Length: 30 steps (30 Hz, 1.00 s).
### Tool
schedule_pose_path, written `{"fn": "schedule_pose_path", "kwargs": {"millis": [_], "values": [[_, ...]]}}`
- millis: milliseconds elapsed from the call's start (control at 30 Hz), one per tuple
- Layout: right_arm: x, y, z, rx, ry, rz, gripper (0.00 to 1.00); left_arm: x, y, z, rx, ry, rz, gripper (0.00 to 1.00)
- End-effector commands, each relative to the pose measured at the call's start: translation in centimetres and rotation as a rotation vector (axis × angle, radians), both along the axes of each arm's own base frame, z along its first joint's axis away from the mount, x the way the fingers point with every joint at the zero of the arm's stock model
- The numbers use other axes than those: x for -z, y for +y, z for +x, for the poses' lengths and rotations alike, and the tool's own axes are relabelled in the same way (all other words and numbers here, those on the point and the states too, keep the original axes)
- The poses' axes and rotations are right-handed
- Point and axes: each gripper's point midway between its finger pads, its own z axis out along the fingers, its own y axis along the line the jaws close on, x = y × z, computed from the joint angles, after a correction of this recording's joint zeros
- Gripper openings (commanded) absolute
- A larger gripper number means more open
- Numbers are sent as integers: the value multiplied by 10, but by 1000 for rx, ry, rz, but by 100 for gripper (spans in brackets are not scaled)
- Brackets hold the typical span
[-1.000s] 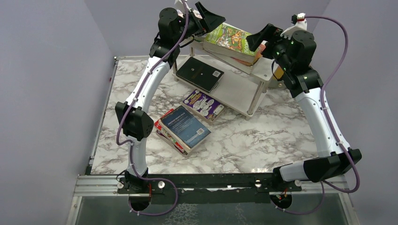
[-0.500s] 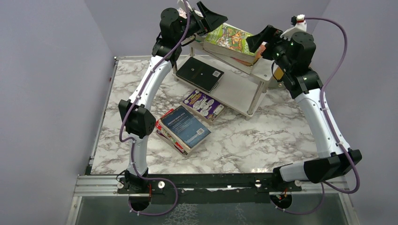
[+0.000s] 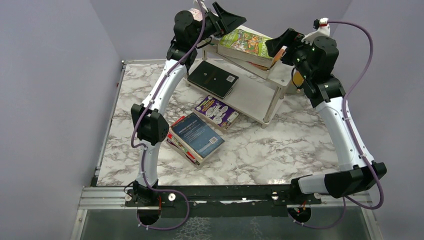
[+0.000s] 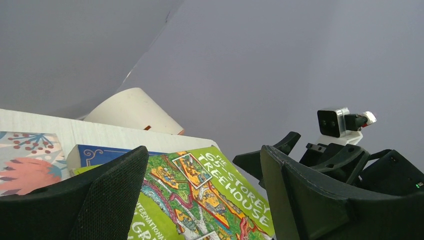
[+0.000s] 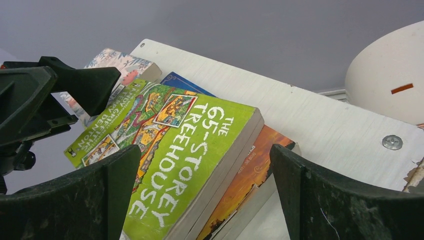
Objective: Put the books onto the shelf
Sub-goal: Adjust the book on the shelf.
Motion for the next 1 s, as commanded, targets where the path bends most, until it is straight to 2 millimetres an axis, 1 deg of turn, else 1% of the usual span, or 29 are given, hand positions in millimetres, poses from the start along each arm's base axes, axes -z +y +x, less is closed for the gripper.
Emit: {"fn": "schedule_pose_path", "kwargs": {"millis": [0,200,267,333,500,600,733,767,833,967], "values": [[-20,-14,-6,51,-63,13,100,19,-25,-9,106,48,5,77],[-19,-19,-9,71,-65,11,100,22,-33,-12,132,51,-3,77],[-21,-21,-9,79,-70,12,100,19,-33,-13,137,47,-11,77],[-22,-22,-8,82,-76,13,100,9,-30,-17,128,27,-22,77],[-24,-21,3,81,-80,8,100,-37,-9,-30,50,-66,-57,77],[-24,-21,9,81,-79,5,100,-55,5,-36,4,-89,-60,77],[-22,-24,18,87,-73,-7,100,-63,21,-42,-59,-103,-37,77],[-23,-24,20,88,-77,-10,100,-69,27,-46,-73,-115,-38,77],[-23,-24,23,82,-82,-16,100,-71,33,-50,-88,-121,-32,77],[-24,-22,31,64,-94,-27,100,-67,38,-58,-78,-118,-14,77]]}}
